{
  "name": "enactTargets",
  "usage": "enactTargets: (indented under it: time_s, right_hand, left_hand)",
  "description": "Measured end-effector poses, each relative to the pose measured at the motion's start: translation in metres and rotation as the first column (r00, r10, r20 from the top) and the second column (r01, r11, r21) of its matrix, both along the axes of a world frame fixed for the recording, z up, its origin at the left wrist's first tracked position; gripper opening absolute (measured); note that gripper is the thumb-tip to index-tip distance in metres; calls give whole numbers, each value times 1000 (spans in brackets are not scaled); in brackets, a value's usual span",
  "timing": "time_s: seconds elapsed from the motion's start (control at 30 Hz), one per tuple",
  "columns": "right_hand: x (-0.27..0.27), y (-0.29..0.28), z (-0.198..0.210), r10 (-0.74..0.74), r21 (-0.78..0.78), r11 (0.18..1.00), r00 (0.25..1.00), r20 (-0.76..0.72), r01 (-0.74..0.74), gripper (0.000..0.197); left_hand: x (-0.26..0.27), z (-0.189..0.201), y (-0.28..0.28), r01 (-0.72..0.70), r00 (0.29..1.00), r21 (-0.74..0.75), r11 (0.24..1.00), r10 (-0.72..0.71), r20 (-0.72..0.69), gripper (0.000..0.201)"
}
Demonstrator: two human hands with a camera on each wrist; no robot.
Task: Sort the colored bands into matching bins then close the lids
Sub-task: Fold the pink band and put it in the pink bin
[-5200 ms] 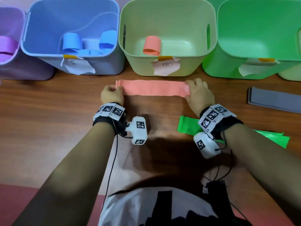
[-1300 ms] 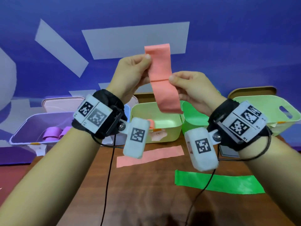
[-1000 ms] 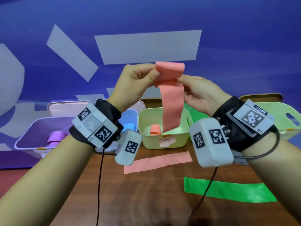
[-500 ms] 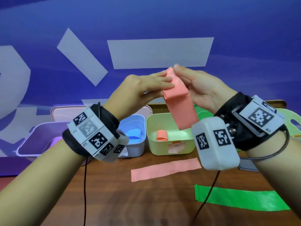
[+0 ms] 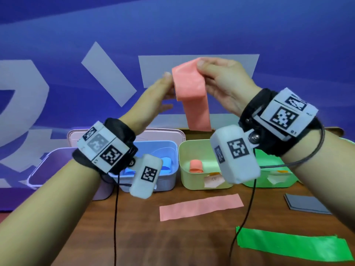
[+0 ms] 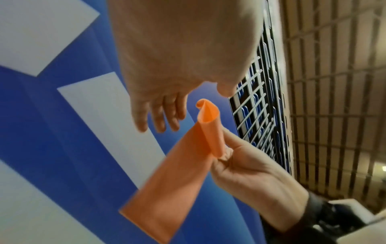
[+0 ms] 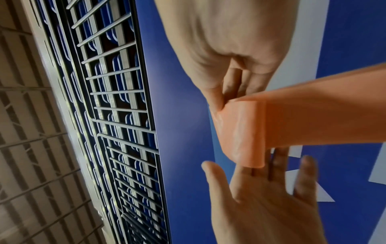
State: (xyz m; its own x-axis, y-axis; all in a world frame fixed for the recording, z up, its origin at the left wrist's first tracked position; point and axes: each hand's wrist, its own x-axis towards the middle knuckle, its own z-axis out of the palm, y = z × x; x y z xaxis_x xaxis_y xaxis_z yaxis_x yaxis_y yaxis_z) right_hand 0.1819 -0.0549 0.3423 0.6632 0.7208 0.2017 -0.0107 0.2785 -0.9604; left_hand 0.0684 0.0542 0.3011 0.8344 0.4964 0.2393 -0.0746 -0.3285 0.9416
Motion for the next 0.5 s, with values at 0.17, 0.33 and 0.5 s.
enactTargets:
  time_s: [0.17, 0.33, 0.5]
  right_hand:
    - [-10, 9, 8, -23, 74, 997, 998, 58, 19, 14]
    - [-18, 15, 3, -92, 19, 996, 981, 173, 90, 13]
    - [-27, 11, -6, -25, -150, 986, 950, 312, 76, 26]
  left_hand:
    - [2, 6, -15, 49, 996, -195, 980, -34, 77, 40]
    - [4, 4, -21, -133, 974, -129, 983, 153, 164, 30]
    - [3, 5, -20, -274, 934, -148, 950, 300, 196, 30]
